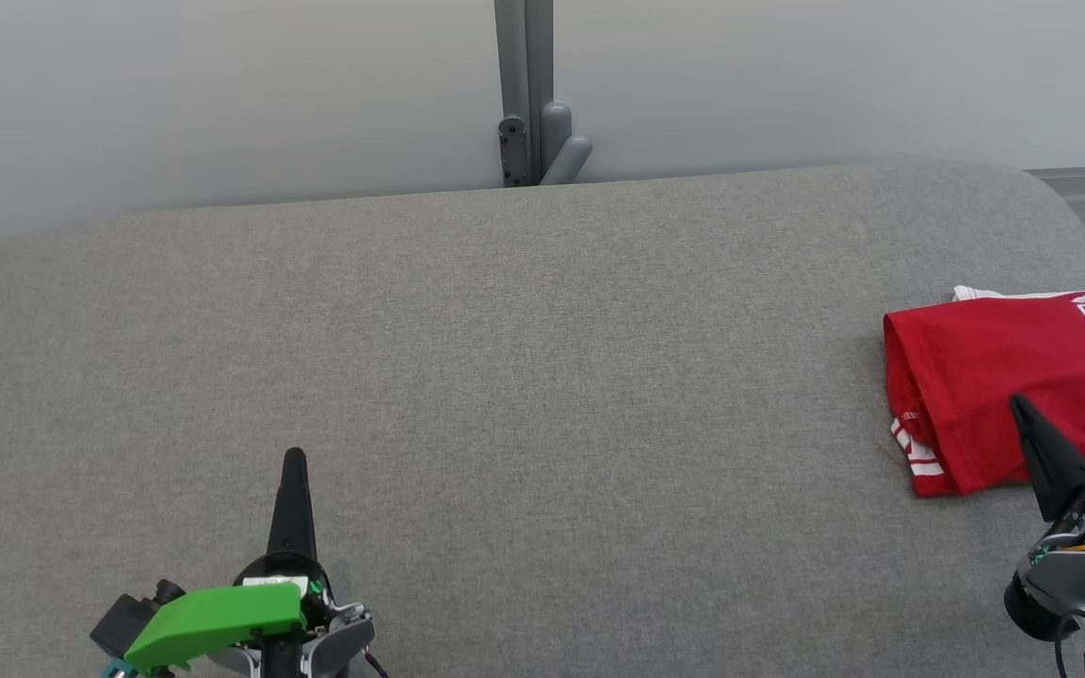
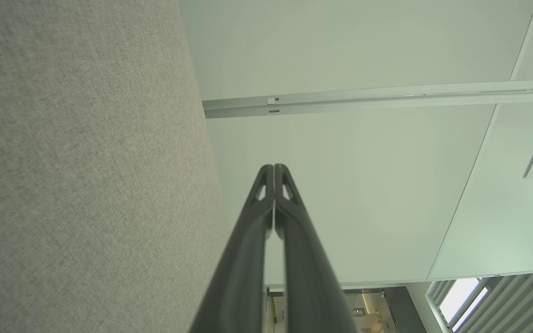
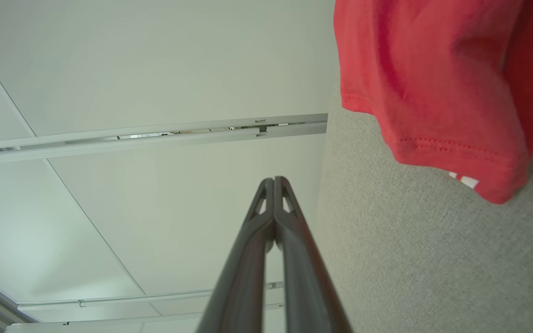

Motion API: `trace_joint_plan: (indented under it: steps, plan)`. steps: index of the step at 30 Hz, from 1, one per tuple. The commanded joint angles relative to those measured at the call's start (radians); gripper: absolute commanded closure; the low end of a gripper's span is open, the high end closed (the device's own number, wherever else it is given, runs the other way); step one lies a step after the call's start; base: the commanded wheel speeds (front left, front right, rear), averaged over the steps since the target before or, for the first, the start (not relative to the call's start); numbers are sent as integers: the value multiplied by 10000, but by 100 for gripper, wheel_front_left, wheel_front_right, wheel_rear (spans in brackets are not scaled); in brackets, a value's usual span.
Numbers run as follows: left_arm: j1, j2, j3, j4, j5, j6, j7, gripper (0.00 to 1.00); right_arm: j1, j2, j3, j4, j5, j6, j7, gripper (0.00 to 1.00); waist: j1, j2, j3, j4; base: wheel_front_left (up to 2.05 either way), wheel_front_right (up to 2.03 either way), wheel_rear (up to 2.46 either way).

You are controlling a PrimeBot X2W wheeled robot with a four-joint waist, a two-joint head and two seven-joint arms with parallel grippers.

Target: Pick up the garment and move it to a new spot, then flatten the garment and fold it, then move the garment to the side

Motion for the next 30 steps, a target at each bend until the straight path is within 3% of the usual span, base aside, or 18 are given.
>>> trace_joint_plan:
  steps: [1, 30]
  plan:
    - [-101, 16, 13, 7, -86, -50, -20, 100, -85, -10, -30, 3, 6, 4, 33, 100, 0, 0, 0, 0, 0, 0, 0]
    - [-97, 17, 21, 3, -86, -50, -21, 100, -87, -5, -40, 0, -8, 4, 45, 100, 0, 0, 0, 0, 0, 0, 0]
